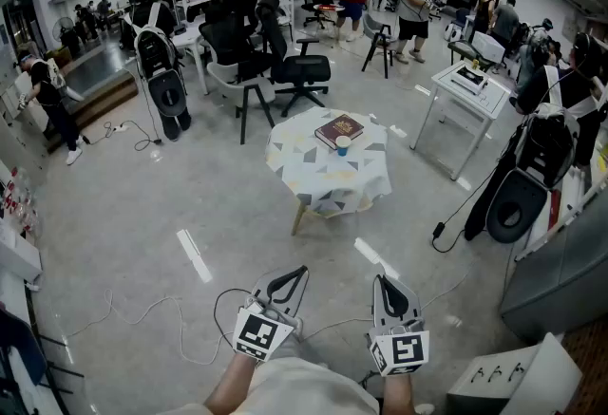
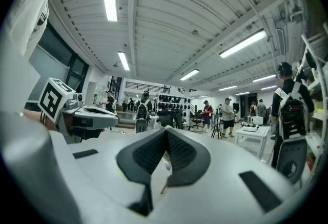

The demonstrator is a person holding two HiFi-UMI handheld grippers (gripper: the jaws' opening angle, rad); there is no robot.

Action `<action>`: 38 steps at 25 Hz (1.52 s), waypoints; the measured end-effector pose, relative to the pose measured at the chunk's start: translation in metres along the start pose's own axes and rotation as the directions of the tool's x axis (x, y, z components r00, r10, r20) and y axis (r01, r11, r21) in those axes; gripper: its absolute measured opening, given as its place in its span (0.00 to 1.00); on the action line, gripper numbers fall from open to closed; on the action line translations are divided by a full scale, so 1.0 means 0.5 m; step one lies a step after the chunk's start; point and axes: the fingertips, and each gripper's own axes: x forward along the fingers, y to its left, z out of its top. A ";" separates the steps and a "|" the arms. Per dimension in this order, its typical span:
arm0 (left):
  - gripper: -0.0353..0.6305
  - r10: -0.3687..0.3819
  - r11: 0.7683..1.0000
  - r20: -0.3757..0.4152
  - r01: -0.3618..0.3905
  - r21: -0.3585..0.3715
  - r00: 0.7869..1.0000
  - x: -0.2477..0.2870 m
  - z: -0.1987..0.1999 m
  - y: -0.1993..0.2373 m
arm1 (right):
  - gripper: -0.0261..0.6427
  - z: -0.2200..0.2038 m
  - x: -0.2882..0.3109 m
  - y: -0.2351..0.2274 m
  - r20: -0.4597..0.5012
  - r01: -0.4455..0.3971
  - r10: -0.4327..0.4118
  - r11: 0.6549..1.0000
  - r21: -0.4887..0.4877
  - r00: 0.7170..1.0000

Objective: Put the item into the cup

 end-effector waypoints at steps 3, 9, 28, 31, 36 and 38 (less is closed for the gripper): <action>0.07 0.011 1.000 -0.008 -0.011 -0.003 1.000 0.002 -0.001 -0.013 | 0.05 -0.008 0.002 -0.003 0.002 -0.022 0.022 1.000 0.020 1.000; 0.07 0.007 1.000 -0.004 -0.007 -0.014 1.000 0.040 -0.009 0.000 | 0.05 -0.014 0.034 -0.016 -0.004 -0.021 0.021 1.000 0.014 1.000; 0.07 -0.066 0.997 0.015 0.067 -0.029 0.998 0.237 -0.038 0.275 | 0.05 -0.024 0.355 -0.041 -0.064 0.063 -0.063 0.998 -0.006 0.996; 0.07 -0.085 0.996 0.012 0.085 -0.031 0.996 0.262 -0.042 0.307 | 0.05 -0.034 0.391 -0.046 -0.076 0.085 -0.084 0.996 0.006 0.994; 0.07 -0.112 0.993 0.005 0.112 -0.041 0.994 0.289 -0.049 0.342 | 0.05 -0.036 0.438 -0.050 -0.089 0.113 -0.112 0.994 0.010 0.990; 0.07 -0.114 0.993 0.009 0.114 -0.042 0.993 0.298 -0.050 0.357 | 0.05 -0.034 0.452 -0.051 -0.092 0.126 -0.125 0.992 0.006 0.988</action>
